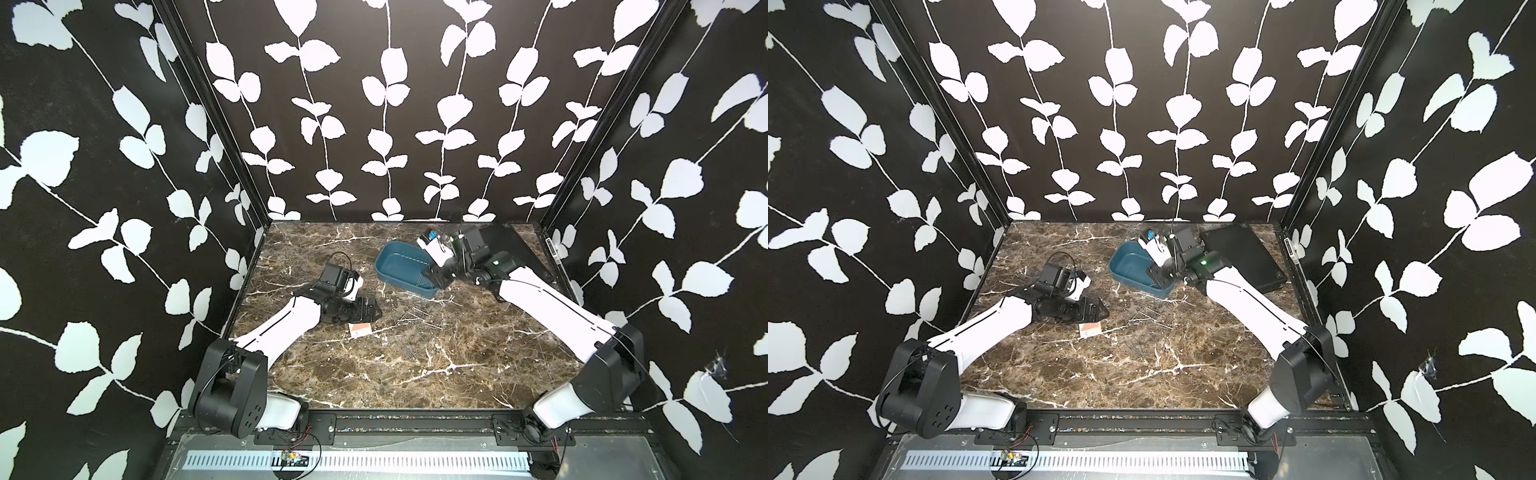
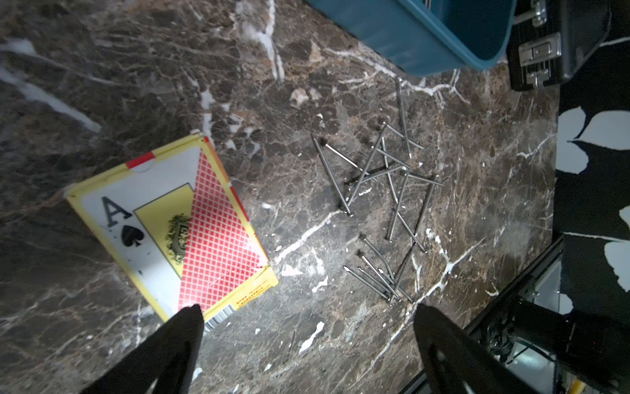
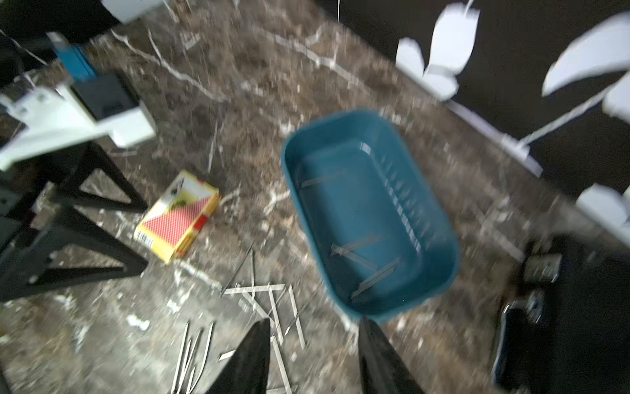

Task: Put the nails on the desktop into the storage box
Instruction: Pick up the nail from the center of the board.

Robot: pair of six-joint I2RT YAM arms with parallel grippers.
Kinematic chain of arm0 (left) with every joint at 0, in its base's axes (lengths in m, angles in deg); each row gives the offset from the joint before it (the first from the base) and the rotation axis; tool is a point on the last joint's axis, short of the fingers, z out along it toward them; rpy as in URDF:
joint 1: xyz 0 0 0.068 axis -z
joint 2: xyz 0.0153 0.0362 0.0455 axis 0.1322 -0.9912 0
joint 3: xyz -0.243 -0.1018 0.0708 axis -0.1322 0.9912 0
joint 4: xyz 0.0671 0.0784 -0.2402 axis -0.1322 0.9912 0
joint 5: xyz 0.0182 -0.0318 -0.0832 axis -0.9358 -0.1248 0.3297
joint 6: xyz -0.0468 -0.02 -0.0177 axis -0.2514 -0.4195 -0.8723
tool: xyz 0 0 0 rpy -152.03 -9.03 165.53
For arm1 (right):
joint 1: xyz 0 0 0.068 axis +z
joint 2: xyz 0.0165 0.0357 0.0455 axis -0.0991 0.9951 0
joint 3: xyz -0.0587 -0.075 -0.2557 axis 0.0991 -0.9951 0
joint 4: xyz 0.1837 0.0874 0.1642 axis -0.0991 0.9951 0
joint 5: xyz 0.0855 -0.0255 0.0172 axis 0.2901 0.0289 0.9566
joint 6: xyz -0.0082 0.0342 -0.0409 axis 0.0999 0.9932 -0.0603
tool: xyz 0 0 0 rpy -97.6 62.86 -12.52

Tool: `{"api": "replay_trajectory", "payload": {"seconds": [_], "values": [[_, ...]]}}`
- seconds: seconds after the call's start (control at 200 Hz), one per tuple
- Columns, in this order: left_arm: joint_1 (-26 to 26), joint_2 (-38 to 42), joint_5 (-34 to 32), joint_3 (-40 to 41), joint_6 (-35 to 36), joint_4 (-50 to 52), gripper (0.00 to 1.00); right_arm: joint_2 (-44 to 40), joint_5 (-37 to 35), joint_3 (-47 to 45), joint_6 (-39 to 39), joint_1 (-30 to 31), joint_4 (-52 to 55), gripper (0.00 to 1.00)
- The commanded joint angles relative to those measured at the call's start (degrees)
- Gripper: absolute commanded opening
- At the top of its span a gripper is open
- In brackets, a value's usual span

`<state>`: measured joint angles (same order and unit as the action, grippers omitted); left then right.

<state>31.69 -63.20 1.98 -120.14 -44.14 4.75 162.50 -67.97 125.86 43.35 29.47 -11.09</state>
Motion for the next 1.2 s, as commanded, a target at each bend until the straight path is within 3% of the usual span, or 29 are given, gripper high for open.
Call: {"api": "replay_trajectory", "payload": {"seconds": [0.0,0.27,0.445,0.625,0.79,1.195], "values": [[3.3,2.3,-1.4,-0.7,3.5,3.0,0.99,-3.6,1.0,-6.6,17.8,0.4,8.2,0.45],[15.6,1.8,-12.9,-4.0,7.4,9.3,0.93,-6.6,0.0,-18.4,39.7,-1.5,1.7,0.45],[24.9,-3.6,-17.6,-7.8,6.2,9.6,0.88,-4.3,4.0,-20.3,47.0,-5.1,2.8,0.45],[29.3,-10.0,-18.3,-11.8,4.7,8.5,0.76,-6.8,5.6,-25.0,50.4,-8.0,0.0,0.46],[32.6,-16.8,-19.8,-17.1,5.1,10.4,0.75,-8.0,5.6,-26.3,50.9,-9.4,0.1,0.46],[34.8,-25.1,-19.1,-22.1,5.1,10.1,0.57,-8.9,5.0,-27.8,50.9,-10.1,-0.2,0.46]]}}
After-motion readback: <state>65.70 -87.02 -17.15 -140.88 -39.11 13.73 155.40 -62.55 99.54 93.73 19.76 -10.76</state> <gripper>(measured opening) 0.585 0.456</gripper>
